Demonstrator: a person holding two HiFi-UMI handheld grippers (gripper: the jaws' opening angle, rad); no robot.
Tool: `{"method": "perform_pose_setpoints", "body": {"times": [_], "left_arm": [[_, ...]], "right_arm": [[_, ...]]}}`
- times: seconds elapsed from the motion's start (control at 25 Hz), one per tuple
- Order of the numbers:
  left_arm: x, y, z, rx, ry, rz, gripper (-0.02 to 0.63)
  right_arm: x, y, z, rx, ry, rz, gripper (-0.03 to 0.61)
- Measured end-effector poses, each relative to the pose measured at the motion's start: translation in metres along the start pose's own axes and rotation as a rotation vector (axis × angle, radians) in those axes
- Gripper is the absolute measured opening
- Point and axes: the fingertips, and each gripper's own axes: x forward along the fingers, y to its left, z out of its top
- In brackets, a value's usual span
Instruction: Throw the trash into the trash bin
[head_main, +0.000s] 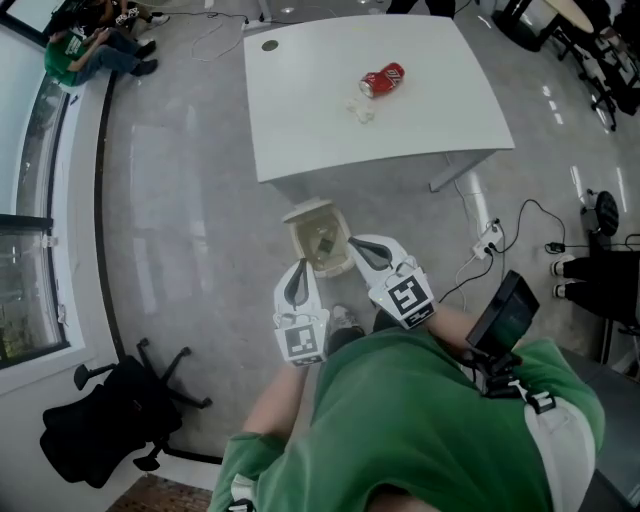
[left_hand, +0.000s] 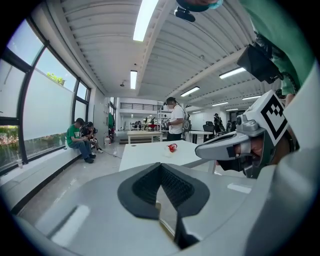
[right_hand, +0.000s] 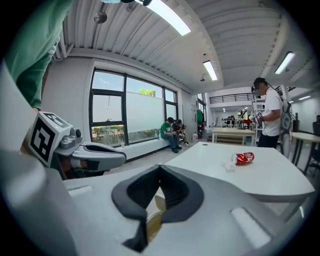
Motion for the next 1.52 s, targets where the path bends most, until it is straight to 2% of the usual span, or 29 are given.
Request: {"method": "perform_pose_setpoints", "body": {"times": [0.28, 0.48, 0.68, 1.0, 1.16, 1.52], "left_arm": [[-0.024, 0.004, 0.045, 0.000, -0.069, 0.027, 0.006], [-0.037, 0.003, 0.057, 0.027, -0.112, 0.032, 0.006], [-0.048, -0.003, 0.072, 0.055, -0.143, 0.026, 0.006], [-0.049, -0.004, 0.076, 0.021, -0.153, 0.012, 0.006], [-0.054, -0.002, 0.074, 0.022, -0.151, 0.009, 0.006], [-0.061, -0.003, 0.076, 0.020, -0.155, -0.007, 0.006]], "right_arm": [[-0.022, 0.003, 0.040, -0.021, -0.080, -0.018, 0.003], [-0.040, 0.007, 0.060, -0.008, -0.142, -0.033, 0.003], [-0.057, 0.015, 0.069, -0.004, -0.160, -0.049, 0.003], [-0.069, 0.015, 0.075, -0.027, -0.170, -0.086, 0.003], [-0.072, 0.022, 0.075, 0.006, -0.183, -0.089, 0.003], [-0.076, 0.031, 0.079, -0.008, -0.191, -0.096, 0.003]]}}
